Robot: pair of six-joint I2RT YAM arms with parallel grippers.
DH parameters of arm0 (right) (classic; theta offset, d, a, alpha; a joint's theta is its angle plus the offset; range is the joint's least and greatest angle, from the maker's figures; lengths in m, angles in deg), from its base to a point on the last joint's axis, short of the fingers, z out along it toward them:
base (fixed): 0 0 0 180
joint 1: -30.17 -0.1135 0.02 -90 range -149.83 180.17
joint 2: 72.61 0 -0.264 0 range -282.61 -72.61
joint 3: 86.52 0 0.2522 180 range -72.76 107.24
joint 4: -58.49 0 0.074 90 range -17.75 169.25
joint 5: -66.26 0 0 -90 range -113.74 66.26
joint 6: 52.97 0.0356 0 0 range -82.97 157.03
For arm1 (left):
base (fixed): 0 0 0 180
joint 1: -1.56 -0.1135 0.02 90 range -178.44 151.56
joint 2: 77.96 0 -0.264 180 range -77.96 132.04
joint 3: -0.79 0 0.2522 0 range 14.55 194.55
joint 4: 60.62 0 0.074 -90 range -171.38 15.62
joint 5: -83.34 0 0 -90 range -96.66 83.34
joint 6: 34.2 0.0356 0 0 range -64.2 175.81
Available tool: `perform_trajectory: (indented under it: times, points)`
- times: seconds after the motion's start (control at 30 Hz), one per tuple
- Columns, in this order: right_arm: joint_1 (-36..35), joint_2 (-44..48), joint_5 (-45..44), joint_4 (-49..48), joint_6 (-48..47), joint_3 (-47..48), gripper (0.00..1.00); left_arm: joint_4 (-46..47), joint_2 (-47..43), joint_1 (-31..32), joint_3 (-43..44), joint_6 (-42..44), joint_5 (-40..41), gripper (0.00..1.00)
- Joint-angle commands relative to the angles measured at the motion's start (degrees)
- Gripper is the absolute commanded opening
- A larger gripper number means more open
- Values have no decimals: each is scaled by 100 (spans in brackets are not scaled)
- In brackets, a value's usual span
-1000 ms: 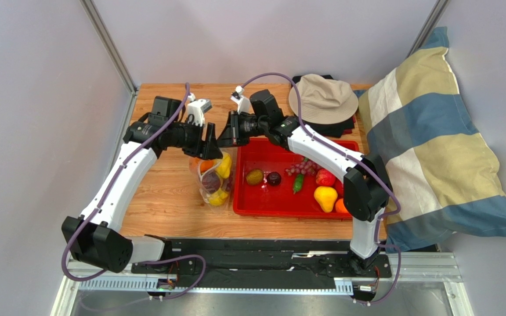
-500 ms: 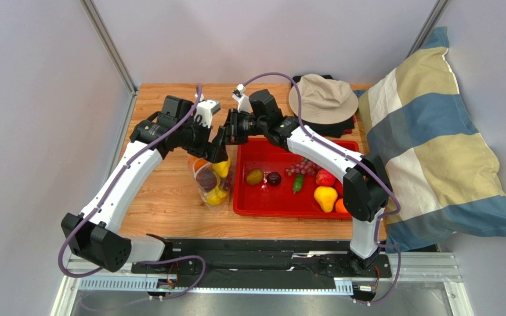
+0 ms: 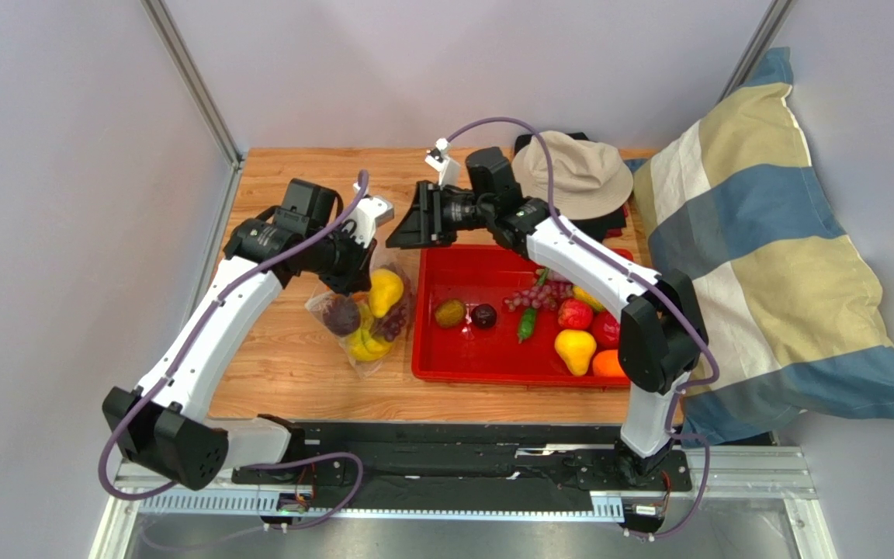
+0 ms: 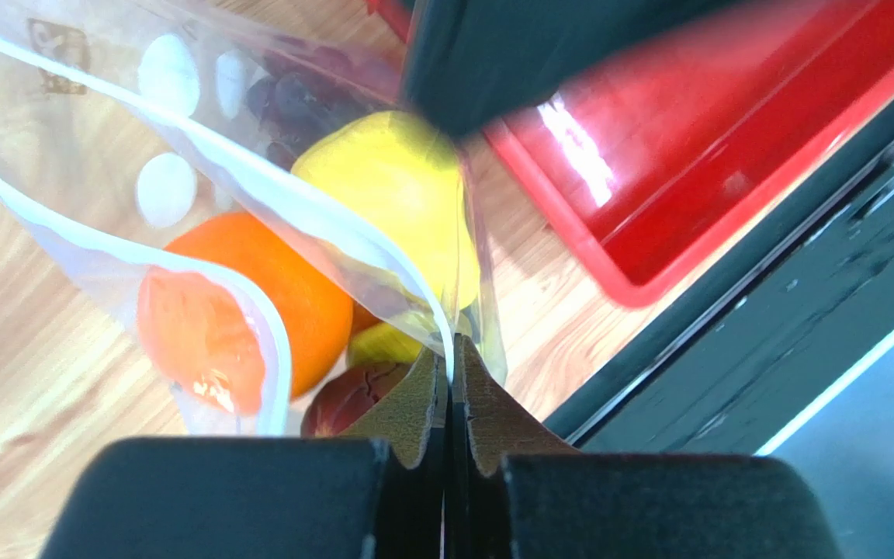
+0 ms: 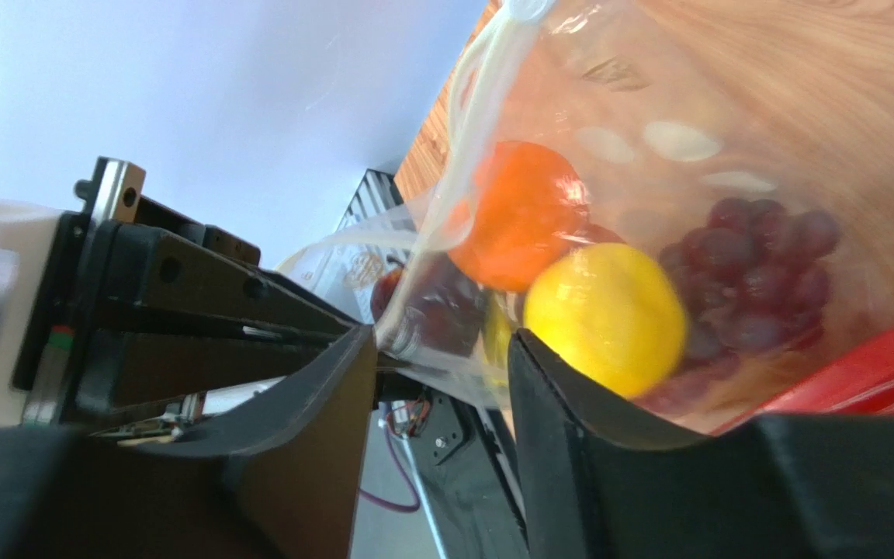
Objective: Place the food in the zip-top bag and seal the zipper
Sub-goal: Adjust the zipper food storage bag at the center of the board.
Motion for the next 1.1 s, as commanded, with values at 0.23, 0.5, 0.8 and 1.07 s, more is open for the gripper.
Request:
perform_trajectory:
  times: [0.23, 0.5, 0.8, 1.07]
  points:
    - [735, 920, 1351, 738, -4047, -153, 82, -239, -2007, 1, -910, 2490, -338, 0]
    - [717, 254, 2625, 755, -5385, 294, 86, -467, -2563, 36, -1131, 3290, -1262, 0]
    - [225, -529, 3426, 141, -4445, 840, 86, -537, -2853, 133, -1210, 3870, -1886, 0]
    - [93, -1452, 3855, -904, -2385, 1341, 86, -652, -2783, 318, -1088, 4407, -2106, 0]
